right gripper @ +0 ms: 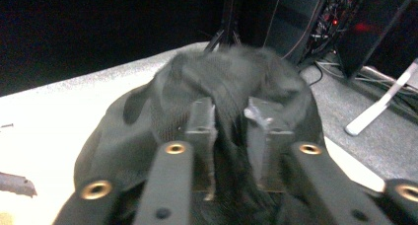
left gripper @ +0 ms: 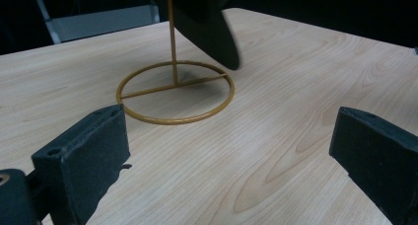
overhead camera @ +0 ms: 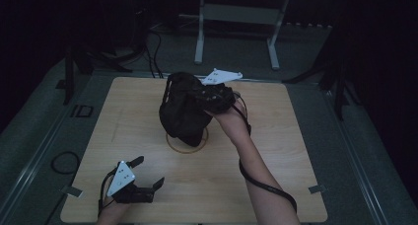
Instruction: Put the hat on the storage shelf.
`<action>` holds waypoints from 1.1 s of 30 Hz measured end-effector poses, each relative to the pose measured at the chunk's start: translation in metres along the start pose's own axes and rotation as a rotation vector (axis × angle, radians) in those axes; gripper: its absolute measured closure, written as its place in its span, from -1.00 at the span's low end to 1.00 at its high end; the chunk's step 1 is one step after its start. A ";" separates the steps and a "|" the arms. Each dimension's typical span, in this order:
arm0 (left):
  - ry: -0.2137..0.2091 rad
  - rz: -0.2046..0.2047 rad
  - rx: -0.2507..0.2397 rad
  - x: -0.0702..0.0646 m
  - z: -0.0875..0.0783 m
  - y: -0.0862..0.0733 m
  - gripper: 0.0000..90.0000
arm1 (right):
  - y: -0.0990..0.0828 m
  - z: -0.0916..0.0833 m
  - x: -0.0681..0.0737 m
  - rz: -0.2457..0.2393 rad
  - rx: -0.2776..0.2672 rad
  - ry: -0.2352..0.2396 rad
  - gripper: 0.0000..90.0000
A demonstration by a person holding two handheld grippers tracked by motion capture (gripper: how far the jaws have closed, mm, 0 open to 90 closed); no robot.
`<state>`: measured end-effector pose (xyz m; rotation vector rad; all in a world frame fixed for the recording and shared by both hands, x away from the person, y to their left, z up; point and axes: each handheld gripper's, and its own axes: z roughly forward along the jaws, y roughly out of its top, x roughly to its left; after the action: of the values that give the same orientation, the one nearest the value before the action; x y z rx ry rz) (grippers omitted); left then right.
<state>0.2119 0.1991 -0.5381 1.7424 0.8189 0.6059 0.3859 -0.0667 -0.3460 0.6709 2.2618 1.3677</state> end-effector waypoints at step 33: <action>-0.005 -0.008 0.011 -0.001 0.003 -0.001 -0.95 | -0.006 -0.024 -0.001 0.032 -0.018 0.044 -0.24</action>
<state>0.2131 0.1970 -0.5398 1.7487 0.8266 0.5924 0.3715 -0.0868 -0.3411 0.6803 2.2797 1.4290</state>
